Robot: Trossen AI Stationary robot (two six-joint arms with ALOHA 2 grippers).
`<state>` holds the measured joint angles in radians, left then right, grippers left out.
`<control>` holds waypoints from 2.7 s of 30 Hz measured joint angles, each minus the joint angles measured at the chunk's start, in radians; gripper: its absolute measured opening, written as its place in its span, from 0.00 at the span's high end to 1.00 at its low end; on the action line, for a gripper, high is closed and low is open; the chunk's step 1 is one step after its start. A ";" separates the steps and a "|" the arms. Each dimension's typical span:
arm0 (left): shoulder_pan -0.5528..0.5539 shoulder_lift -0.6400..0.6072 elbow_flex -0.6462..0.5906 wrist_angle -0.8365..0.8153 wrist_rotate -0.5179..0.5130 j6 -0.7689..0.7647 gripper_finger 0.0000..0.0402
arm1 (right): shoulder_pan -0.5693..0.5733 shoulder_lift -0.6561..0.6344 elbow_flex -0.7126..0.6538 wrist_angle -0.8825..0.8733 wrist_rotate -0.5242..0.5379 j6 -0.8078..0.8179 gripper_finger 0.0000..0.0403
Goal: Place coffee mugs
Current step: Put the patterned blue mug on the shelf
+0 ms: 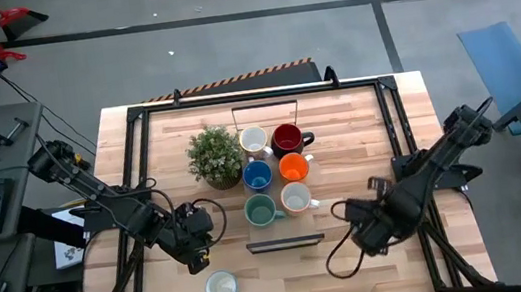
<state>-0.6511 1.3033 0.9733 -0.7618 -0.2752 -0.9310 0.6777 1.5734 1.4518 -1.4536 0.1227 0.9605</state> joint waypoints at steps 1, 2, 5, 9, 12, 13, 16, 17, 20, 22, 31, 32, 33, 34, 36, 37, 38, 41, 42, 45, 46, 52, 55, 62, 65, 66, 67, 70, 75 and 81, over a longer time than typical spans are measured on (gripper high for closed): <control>0.000 0.000 0.000 0.000 0.000 0.000 0.89 | -0.006 -0.007 0.000 -0.023 0.007 -0.027 1.00; 0.000 0.000 0.000 0.000 -0.001 0.000 0.89 | -0.013 -0.012 0.000 -0.042 0.018 -0.052 1.00; 0.000 0.000 0.000 0.000 0.000 0.000 0.89 | -0.044 -0.018 0.000 -0.053 0.035 -0.149 1.00; 0.000 0.000 0.000 0.000 -0.001 0.000 0.89 | -0.097 -0.018 0.000 -0.048 0.044 -0.301 1.00; 0.000 0.000 0.000 0.000 -0.001 0.000 0.89 | -0.127 -0.018 0.000 -0.043 0.067 -0.432 1.00; 0.000 0.000 0.000 0.000 -0.001 0.000 0.89 | -0.137 -0.018 0.000 -0.042 0.067 -0.471 1.00; 0.000 0.000 0.000 0.000 -0.001 0.000 0.89 | -0.170 -0.018 0.000 -0.013 0.063 -0.557 1.00; 0.000 0.000 0.000 0.000 -0.001 0.000 0.89 | -0.180 -0.018 0.000 0.005 0.062 -0.584 1.00; 0.000 0.000 0.000 0.000 -0.001 0.000 0.89 | -0.203 -0.018 0.000 0.041 0.065 -0.677 1.00; 0.000 0.000 0.000 0.000 -0.001 0.000 0.89 | -0.215 -0.018 0.000 0.076 0.063 -0.737 1.00; 0.000 0.000 0.000 0.000 -0.001 0.021 0.89 | -0.253 -0.018 0.000 0.164 0.018 -0.869 1.00; 0.000 0.000 0.000 0.000 -0.001 0.027 0.89 | -0.254 -0.018 0.000 0.162 0.017 -0.876 1.00; 0.000 0.000 0.000 0.000 -0.001 0.028 0.89 | -0.257 -0.018 0.000 0.161 0.014 -0.888 1.00; 0.000 0.000 0.000 0.000 -0.001 0.028 0.89 | -0.259 -0.018 0.000 0.169 0.009 -0.895 1.00; 0.000 0.000 0.000 -0.001 -0.001 0.028 0.89 | -0.260 -0.018 0.000 0.200 0.001 -0.906 1.00; 0.000 0.000 0.000 -0.001 -0.001 0.028 0.89 | -0.260 -0.018 0.000 0.211 0.000 -0.914 1.00; 0.000 0.000 0.000 -0.001 -0.001 0.028 0.89 | -0.259 -0.018 0.000 0.218 -0.001 -0.923 1.00; 0.000 0.000 0.000 -0.001 -0.001 0.034 0.89 | -0.259 -0.018 0.000 0.257 -0.003 -0.950 1.00; 0.000 0.000 0.000 -0.001 -0.001 0.037 0.89 | -0.259 -0.018 0.000 0.267 -0.003 -0.961 1.00; 0.000 0.000 0.000 -0.001 -0.001 0.044 0.89 | -0.260 -0.014 0.000 0.274 -0.002 -0.994 1.00; 0.000 0.000 0.000 -0.001 -0.001 0.044 0.89 | -0.260 -0.010 0.000 0.280 -0.003 -1.007 1.00; 0.000 0.000 0.000 -0.001 -0.001 0.044 0.89 | -0.273 0.015 0.000 0.303 -0.032 -1.075 1.00; 0.000 0.000 0.000 -0.001 -0.001 0.043 0.89 | -0.291 0.034 0.000 0.305 -0.050 -1.112 1.00; 0.000 0.000 0.000 0.000 0.000 0.026 0.89 | -0.332 0.070 0.000 0.334 -0.076 -1.203 1.00; 0.000 0.000 0.000 0.001 0.000 0.024 0.89 | -0.345 0.070 0.000 0.367 -0.083 -1.235 1.00; 0.000 0.000 0.000 0.001 0.000 0.024 0.89 | -0.350 0.070 0.000 0.376 -0.086 -1.246 1.00; 0.000 0.000 0.000 0.001 0.000 0.023 0.89 | -0.354 0.070 0.000 0.381 -0.091 -1.256 1.00; 0.000 0.000 0.000 0.001 0.001 0.017 0.89 | -0.365 0.070 0.000 0.403 -0.114 -1.285 1.00; 0.000 0.000 0.000 0.001 0.002 0.016 0.89 | -0.379 0.070 0.000 0.433 -0.133 -1.323 1.00; 0.000 0.000 0.000 0.001 0.003 0.000 0.89 | -0.391 0.070 0.000 0.471 -0.153 -1.345 1.00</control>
<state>-0.6511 1.3037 0.9737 -0.7611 -0.2722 -0.9314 0.2870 1.6436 1.4521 -0.9824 -0.0306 -0.3846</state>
